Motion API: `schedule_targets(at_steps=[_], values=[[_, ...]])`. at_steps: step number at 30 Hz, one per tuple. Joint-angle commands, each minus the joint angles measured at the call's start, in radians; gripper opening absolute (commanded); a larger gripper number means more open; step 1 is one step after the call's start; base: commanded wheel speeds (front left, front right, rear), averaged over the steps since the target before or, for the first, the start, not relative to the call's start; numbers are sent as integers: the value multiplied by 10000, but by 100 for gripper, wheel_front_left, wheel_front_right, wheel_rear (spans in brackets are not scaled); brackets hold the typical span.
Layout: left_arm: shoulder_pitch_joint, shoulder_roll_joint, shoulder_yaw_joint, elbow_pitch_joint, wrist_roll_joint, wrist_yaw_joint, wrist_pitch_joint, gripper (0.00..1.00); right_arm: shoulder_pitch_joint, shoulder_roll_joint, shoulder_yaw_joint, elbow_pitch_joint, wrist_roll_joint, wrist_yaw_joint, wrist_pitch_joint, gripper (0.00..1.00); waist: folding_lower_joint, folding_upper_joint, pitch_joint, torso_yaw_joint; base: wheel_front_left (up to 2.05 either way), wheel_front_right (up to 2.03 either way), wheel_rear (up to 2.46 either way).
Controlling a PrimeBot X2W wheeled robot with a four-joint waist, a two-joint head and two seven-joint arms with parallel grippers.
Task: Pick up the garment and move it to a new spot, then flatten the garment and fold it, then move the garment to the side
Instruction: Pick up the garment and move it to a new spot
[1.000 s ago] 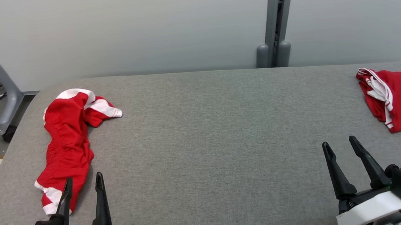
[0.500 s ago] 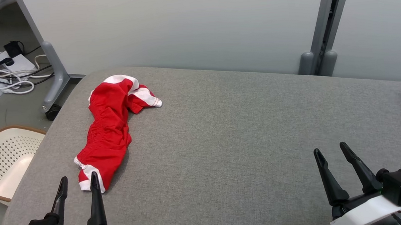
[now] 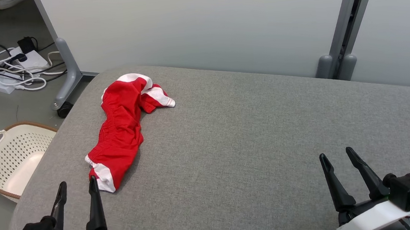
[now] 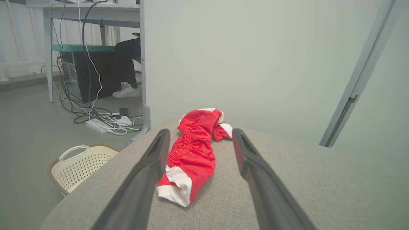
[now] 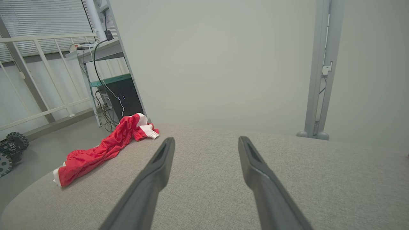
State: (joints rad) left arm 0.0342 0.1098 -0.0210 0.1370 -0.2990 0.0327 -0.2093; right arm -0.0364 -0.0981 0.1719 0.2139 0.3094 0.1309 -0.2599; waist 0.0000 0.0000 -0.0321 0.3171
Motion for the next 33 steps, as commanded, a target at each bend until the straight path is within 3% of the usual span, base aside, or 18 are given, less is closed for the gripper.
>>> schedule_targets(at_steps=[1,14,17,26,33], values=[[-177,38,71,-36,-60,37,65,100,-72,-43,2,53,52,0,-42,100,0,0,29,-1,0,0,0],[-3105,1257,594,1039,-1166,-237,3522,100,-769,-224,57,-20,61,0,-41,100,0,0,1202,-650,0,0,0],[-3897,1786,646,1811,-1248,-433,4180,100,-975,-270,72,-38,71,0,-41,100,0,0,1588,-922,0,0,0],[-5667,2521,665,4461,-2345,-1322,5890,100,-1640,-416,130,-150,93,0,-41,100,0,0,2628,-1781,0,0,0],[-6436,2962,483,6173,-2702,-1545,6447,100,-2042,-531,186,-178,149,0,-41,100,0,0,3247,-2293,0,0,0]])
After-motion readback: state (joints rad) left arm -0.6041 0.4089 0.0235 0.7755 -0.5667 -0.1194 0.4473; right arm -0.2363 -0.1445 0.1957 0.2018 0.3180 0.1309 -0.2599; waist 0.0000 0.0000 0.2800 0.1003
